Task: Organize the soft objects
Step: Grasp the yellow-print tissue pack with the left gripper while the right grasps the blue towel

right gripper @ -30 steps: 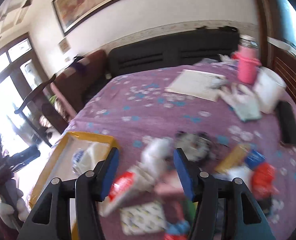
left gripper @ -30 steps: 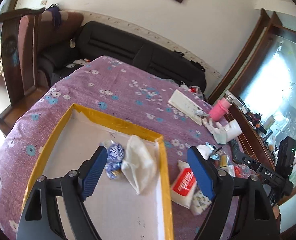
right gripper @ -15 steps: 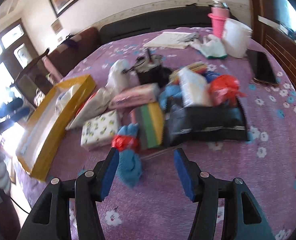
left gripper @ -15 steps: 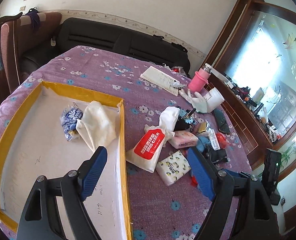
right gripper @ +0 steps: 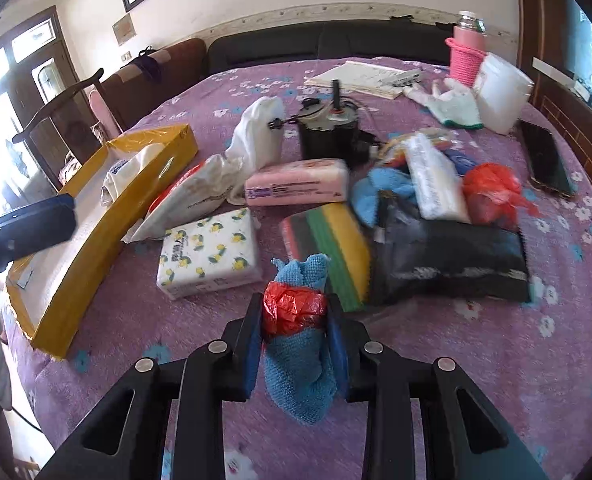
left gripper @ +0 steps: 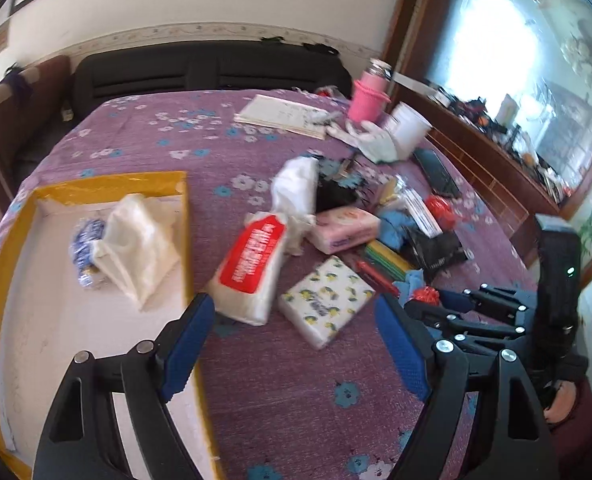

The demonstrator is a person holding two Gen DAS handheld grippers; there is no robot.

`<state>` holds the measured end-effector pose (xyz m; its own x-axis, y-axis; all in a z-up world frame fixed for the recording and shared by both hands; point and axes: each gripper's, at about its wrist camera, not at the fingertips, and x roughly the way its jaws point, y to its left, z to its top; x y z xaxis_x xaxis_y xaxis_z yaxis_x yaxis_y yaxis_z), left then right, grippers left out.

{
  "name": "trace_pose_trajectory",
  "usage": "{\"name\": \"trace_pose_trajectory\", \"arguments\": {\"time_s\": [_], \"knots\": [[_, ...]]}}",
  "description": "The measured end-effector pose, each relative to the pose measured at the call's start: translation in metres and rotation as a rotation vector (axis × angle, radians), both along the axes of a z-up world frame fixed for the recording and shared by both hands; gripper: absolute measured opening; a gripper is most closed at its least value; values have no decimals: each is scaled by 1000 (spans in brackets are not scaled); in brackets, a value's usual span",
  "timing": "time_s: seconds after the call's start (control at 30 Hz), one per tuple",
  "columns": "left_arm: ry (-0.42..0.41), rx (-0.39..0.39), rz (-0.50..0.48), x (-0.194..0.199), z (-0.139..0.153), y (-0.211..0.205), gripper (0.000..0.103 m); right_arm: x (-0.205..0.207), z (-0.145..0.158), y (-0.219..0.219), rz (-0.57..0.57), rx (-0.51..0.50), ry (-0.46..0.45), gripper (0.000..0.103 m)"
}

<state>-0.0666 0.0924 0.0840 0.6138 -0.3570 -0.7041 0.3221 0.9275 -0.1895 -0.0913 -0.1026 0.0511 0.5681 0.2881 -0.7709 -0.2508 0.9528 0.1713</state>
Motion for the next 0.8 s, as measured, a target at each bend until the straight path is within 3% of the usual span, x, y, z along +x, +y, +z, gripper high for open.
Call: {"name": "trace_pose_trajectory", "arguments": {"time_s": [0.1,0.2,0.3,0.37,0.43,0.57,0.7,0.8], "knots": [[-8,60,-80,6,-9,-28,81,-9,-1,-19,-27,35,15,32],[40,138,-130,23,-29,-57,81,-15,-4,-35,-54,69,31,32],[103,224,-100,39,-53,-73,81,-17,-9,-43,-69,98,34,32],[86,264,-68,41,-60,-78,85,-18,-9,-45,-73,118,32,33],[101,239,-109,36,-58,-81,87,-18,-10,-47,-74,133,31,33],[174,100,-259,18,-42,-79,87,-17,-11,-50,-76,165,42,33],[93,110,-206,11,-27,-61,87,-17,-11,-51,-71,185,48,34],[83,146,-149,24,-34,-58,87,-17,-12,-50,-70,186,51,34]]}}
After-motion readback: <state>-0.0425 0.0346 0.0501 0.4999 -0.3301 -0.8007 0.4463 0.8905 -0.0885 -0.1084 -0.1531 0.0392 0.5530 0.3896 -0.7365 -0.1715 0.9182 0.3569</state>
